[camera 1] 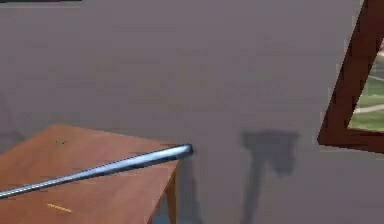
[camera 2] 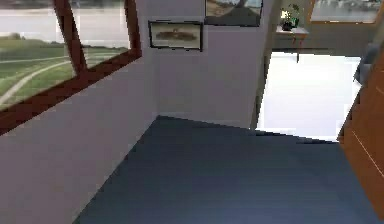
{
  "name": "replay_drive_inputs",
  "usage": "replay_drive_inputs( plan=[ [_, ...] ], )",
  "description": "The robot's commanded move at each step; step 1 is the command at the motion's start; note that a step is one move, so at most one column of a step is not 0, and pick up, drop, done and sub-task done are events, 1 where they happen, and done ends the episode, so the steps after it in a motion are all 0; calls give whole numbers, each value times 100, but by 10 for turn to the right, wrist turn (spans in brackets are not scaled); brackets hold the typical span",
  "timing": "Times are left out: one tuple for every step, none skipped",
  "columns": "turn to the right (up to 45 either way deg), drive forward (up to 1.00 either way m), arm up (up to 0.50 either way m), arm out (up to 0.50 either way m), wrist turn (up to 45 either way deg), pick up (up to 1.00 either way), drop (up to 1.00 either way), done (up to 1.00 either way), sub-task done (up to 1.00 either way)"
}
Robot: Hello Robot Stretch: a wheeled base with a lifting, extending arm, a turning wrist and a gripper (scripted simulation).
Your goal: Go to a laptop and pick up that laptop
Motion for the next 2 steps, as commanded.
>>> replay_drive_inputs(
  plan=[
    [450,0,0,0,0,0,0,0,0],
    [450,0,0,0,0,0,0,0,0]
  ],
)
